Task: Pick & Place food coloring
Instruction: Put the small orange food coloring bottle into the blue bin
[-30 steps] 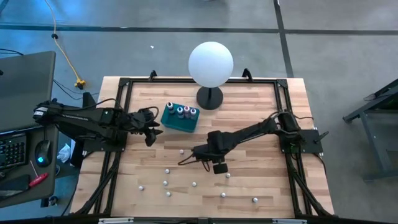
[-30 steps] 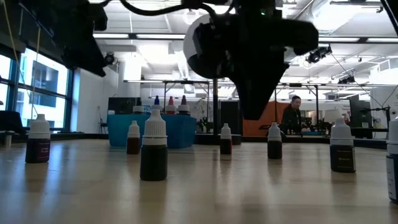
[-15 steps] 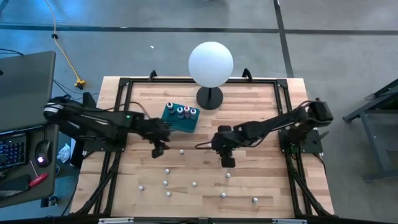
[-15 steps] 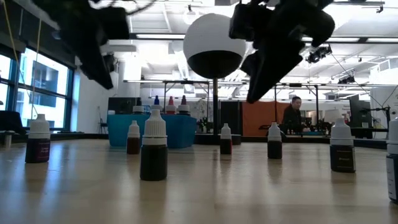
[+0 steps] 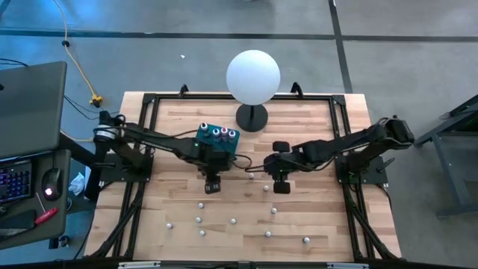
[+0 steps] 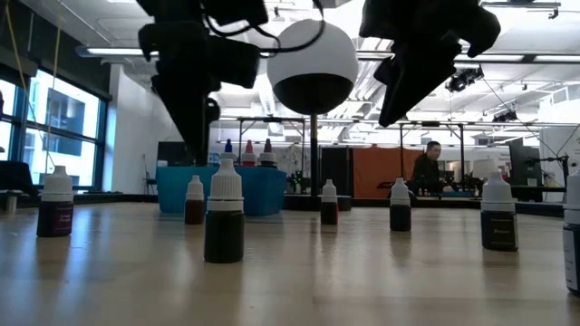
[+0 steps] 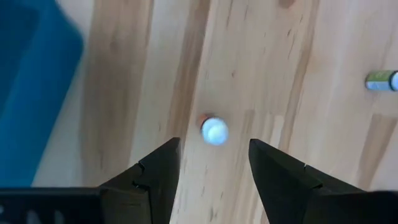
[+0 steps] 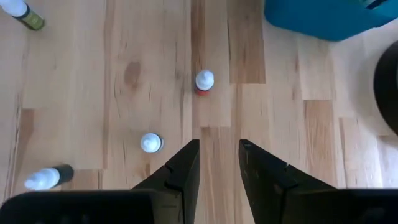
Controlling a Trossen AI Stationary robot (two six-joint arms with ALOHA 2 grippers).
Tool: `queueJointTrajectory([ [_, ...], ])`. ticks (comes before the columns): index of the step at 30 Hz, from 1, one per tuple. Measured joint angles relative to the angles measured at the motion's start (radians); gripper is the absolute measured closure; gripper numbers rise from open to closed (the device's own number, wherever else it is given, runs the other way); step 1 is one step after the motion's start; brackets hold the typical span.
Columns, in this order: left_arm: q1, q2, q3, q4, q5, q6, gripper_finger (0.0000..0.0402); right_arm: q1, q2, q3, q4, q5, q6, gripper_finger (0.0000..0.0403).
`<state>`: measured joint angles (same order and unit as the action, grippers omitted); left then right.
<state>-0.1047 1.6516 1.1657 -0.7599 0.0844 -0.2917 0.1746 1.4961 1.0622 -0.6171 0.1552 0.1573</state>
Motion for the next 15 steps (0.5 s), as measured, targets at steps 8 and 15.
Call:
queueJointTrajectory([
  [8, 0.0, 0.098, 0.018, -0.001, 0.005, -0.001, 0.0213, 0.001, -0.001, 0.0, -0.049, -0.003, -0.003, 0.0299],
  [15, 0.0, 0.165, 0.018, 0.033, 0.003, -0.001, 0.0213, 0.005, -0.001, 0.001, -0.055, -0.004, 0.0, 0.0299],
])
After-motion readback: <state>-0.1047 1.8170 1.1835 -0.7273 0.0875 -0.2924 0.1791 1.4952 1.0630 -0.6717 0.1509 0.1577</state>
